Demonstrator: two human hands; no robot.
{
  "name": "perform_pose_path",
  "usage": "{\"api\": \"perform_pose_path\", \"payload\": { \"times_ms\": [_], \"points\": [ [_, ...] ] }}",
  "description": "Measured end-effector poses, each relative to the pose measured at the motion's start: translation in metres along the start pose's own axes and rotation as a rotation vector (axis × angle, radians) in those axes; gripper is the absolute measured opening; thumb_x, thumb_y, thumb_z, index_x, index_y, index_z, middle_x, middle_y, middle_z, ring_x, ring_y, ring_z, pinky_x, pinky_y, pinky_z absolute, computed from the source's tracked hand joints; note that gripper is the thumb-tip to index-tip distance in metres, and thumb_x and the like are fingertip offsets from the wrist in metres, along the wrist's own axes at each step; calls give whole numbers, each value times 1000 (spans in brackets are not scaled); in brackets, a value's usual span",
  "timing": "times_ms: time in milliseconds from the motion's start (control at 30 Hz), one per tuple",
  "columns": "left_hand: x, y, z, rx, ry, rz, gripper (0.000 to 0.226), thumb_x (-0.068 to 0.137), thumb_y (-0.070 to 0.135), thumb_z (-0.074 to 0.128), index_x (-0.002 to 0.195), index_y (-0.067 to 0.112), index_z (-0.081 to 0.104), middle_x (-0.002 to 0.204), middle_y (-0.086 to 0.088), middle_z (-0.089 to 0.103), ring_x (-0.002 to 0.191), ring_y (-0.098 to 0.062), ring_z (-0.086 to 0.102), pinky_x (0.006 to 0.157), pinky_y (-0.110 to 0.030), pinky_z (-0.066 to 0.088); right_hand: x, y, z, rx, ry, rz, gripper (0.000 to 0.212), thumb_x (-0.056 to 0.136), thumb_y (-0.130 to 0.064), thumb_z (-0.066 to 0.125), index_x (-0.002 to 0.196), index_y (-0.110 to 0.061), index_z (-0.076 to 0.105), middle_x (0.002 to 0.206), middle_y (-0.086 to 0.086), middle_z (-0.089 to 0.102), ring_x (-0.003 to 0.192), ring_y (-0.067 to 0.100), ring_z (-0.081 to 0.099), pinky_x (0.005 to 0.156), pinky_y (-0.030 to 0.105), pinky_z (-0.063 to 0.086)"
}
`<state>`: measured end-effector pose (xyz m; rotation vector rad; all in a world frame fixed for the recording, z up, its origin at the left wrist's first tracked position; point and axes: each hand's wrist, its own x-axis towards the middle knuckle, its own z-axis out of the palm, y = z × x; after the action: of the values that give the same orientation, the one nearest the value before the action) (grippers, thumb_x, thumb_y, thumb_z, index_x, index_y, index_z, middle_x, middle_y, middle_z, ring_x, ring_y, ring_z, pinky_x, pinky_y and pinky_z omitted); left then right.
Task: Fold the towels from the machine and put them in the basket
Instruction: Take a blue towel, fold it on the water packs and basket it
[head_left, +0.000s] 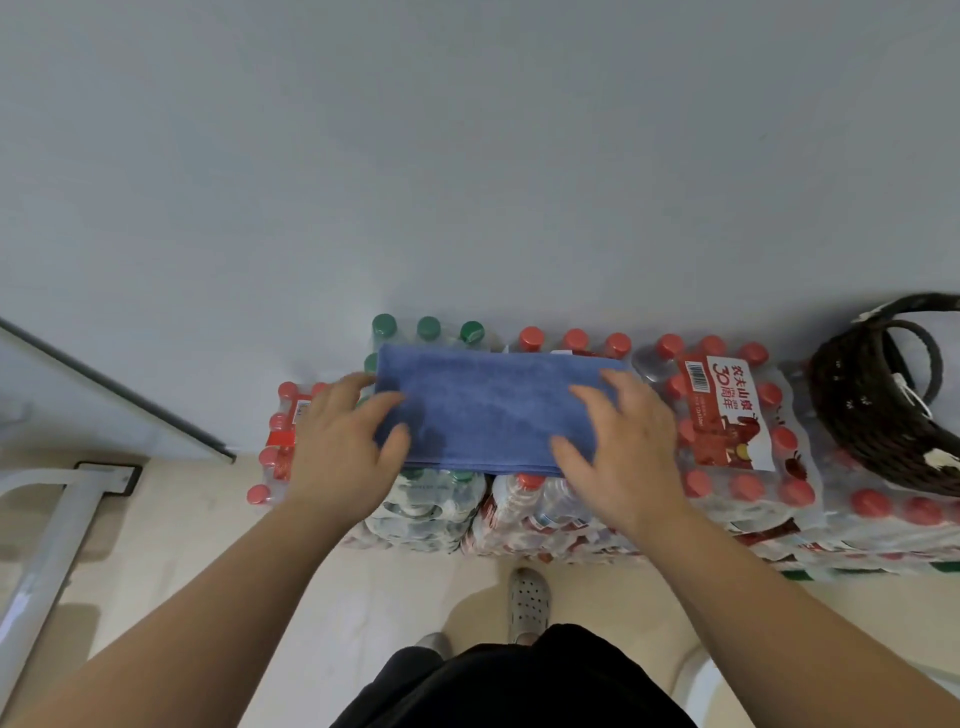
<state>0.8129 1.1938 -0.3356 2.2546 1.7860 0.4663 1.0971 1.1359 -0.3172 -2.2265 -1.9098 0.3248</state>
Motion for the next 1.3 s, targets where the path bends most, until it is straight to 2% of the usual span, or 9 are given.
{"api": "perform_pose_path", "payload": {
  "times_ms": [100,233,367,600,800,933,1033,1167,1300],
  "points": [
    [32,32,19,127,-180,33,60,100,49,33,153,21,36,162,-8,29,149,-33,24,119,-56,19,39,-45,15,-110,-162,-140,71,99,-61,25,159,-25,12,167,7,-2,153,26,-7,122,53,-6],
    [50,34,55,244,-372,1,73,100,61,14,160,24,-3,168,2,-9,154,-25,-11,122,-59,0,65,-40,52,-208,-253,-141,75,100,-63,16,159,-23,-5,166,2,-18,151,26,-20,119,58,-10],
    [48,25,63,268,-354,20,79,94,68,3,159,25,-9,167,4,-15,153,-23,-16,123,-57,-2,67,-12,63,-213,-241,-182,81,94,-71,13,157,-27,-12,165,1,-19,151,25,-20,120,56,-14],
    [47,23,62,316,-373,28,78,93,71,0,156,29,-19,163,6,-23,150,-20,-25,123,-52,-8,65,35,51,-209,-228,-112,97,85,-81,2,157,-18,-13,166,5,-17,152,25,-18,121,55,-9],
    [47,23,58,199,-321,21,84,88,76,8,159,32,-1,164,10,-11,153,-18,-12,124,-48,-7,68,38,47,-194,-259,-136,99,85,-81,3,157,-15,-13,166,7,-17,152,28,-16,119,61,-6],
    [43,21,47,-118,-48,-59,71,88,63,44,146,21,49,156,-3,40,142,-26,36,118,-46,30,70,19,31,-242,-281,-128,99,84,-81,2,156,-16,-15,164,11,-23,148,33,-29,114,66,-16],
    [40,14,40,-135,139,-223,59,87,50,59,133,13,60,128,-9,60,117,-30,52,102,-43,44,70,-16,26,-189,-276,-176,98,86,-81,6,155,-17,-21,161,7,-31,144,30,-35,113,63,-22],
    [44,-2,31,-71,32,-458,46,82,46,72,113,12,68,108,-10,61,100,-33,58,86,-42,48,66,-50,46,-256,-284,-193,99,86,-80,4,156,-13,-18,162,5,-30,144,30,-36,113,65,-19],
    [51,-15,28,-155,-50,-446,50,78,50,74,111,14,68,104,-7,65,96,-27,61,85,-41,52,61,-59,65,-329,-261,-106,100,87,-79,5,158,-9,-2,166,8,-13,149,37,-24,113,70,-10]
  ]
}}
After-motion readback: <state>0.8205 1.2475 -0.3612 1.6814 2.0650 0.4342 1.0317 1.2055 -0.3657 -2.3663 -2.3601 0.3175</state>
